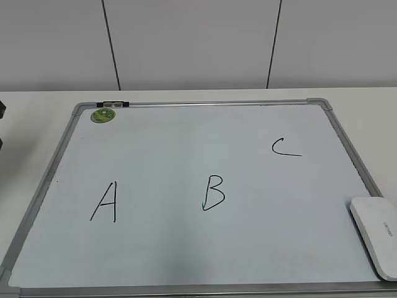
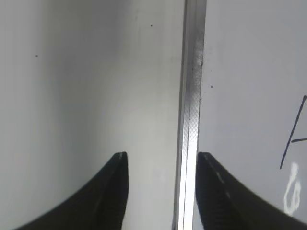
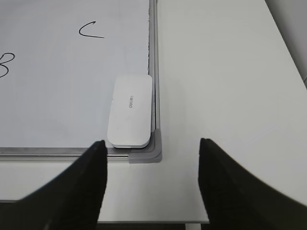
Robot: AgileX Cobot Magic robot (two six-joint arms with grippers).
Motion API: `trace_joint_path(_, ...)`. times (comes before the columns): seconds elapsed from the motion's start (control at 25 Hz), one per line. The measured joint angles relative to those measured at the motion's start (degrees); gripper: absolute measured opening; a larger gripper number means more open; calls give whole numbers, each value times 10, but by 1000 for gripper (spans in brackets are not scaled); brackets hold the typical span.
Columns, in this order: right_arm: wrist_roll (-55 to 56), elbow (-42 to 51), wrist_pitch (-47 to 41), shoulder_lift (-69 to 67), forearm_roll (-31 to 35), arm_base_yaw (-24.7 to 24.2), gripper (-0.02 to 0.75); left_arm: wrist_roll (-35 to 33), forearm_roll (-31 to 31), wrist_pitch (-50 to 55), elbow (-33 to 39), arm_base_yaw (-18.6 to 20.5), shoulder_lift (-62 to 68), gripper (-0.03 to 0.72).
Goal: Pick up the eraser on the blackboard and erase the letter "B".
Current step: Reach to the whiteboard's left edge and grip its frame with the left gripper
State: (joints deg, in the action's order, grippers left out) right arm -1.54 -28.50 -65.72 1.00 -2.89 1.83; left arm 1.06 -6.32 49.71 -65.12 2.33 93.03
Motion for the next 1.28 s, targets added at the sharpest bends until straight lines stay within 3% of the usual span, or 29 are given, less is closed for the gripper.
trace_joint_path(0.6,0,0,0,0,0,0,447,-15,-5,75,-177,-32,191,325)
trace_joint_path(1.28,0,0,0,0,0,0,447,-16,-6,72,-186,-32,289,317)
